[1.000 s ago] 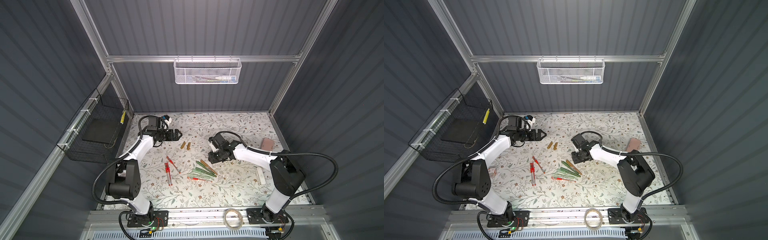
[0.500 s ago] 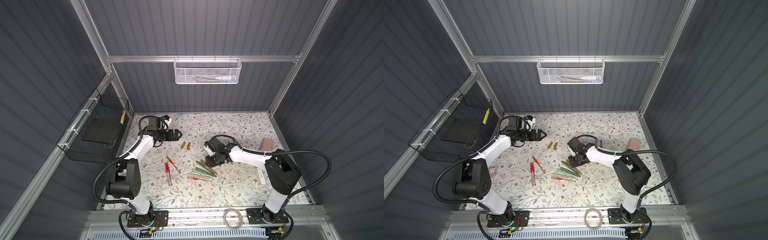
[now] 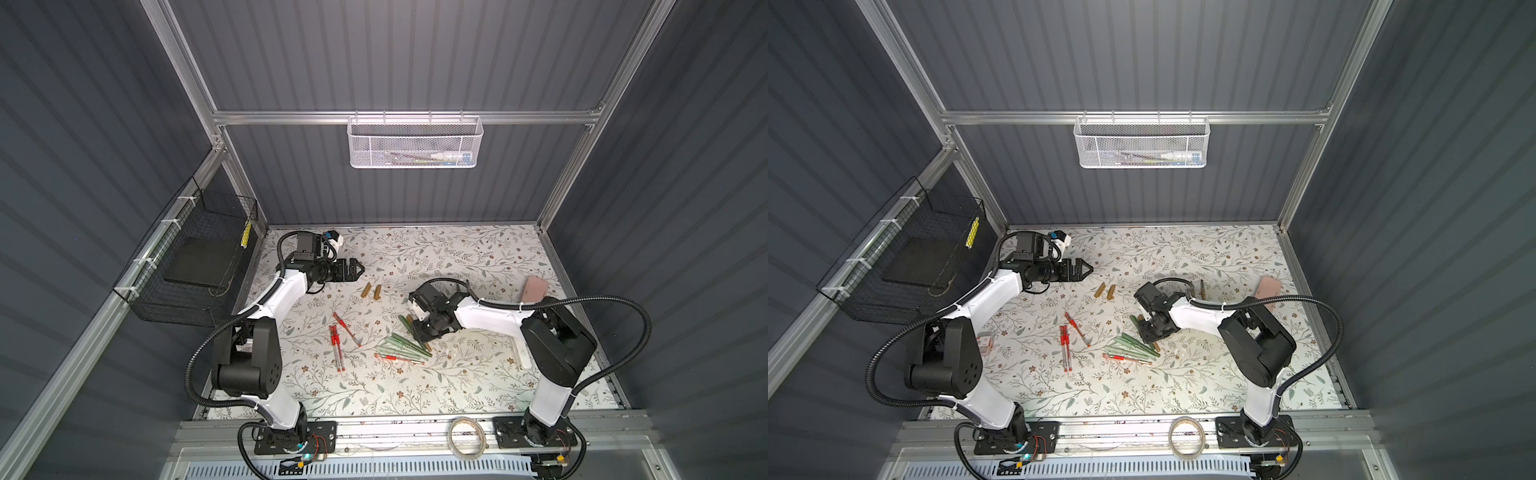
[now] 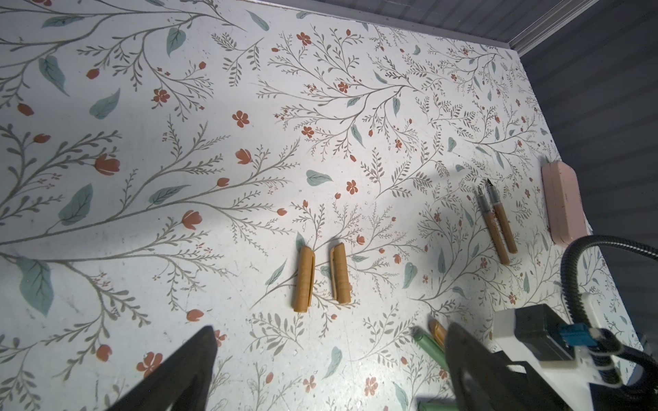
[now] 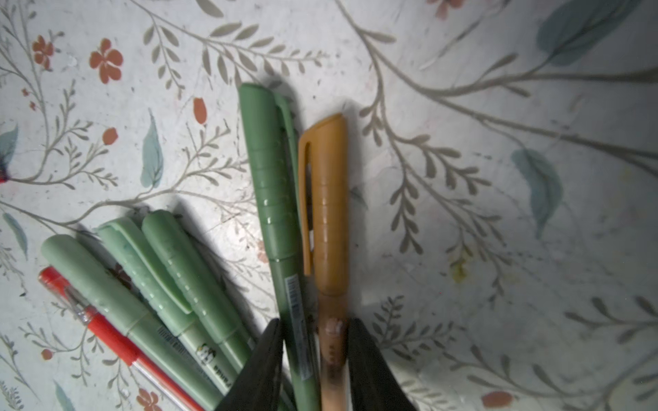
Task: Remove pen caps from pens
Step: Pick up the pen from the center of the table.
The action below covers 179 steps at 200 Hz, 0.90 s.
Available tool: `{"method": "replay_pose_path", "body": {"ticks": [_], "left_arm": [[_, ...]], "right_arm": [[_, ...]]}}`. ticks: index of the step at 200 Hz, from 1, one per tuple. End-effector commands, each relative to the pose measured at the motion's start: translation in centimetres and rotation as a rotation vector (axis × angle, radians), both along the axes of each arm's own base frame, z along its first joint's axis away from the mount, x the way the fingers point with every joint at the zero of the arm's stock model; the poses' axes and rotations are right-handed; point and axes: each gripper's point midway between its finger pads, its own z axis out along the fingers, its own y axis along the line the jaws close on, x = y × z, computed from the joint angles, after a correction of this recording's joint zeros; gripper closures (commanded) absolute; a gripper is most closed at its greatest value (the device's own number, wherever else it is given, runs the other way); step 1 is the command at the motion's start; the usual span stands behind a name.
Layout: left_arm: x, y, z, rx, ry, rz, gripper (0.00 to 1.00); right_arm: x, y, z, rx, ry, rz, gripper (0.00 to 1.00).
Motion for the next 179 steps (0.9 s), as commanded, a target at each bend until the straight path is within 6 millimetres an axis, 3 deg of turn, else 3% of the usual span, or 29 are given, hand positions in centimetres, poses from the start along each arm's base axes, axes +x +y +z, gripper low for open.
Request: {"method": "replay_pose_path", "body": {"ticks": [1,21,42,77,109,137,159,179], "left_arm": [[0.2,0.2,0.2,-0.003,0.002,0.003,0.0],[0.1,0.1,0.6,-0.014,0.007,0.002,0.0],[0.2,0.2,0.4,-0.005,0.003,0.001,0.0],[0.1,0.0,0.5,-0.015,0.008,0.0,0.0],[0.2,0.2,0.0,-0.004,0.007,0.005,0.0],[0.1,0.1,0.6,-0.012,0.001,-0.002,0.0],[0.2,0.1,0.1,-0.008,0.006,0.003,0.0],[0.1,0.0,0.7,-0.016,0.004,-0.002,0.0]], "right_arm": [[-1.3,-1.9,-1.6,-0.072,0.035,-0.007,0.69],[-1.6,-2.7,-1.9,-0.112,0.042,-0.011,0.7],[-1.7,-2.3,-1.4,-0.07,0.037,-0.01,0.69],[-1.2,-1.3,0.7,0.009,0.021,-0.023,0.59],[-0.4,-1.5,2.3,0.072,-0.005,-0.057,0.59],[-0.1,-2.5,2.0,0.053,-0.002,-0.084,0.62],[-0.1,-2.3,1.2,0.041,0.012,-0.078,0.69],[-0.5,-1.8,0.9,0.039,0.028,-0.065,0.7]]}}
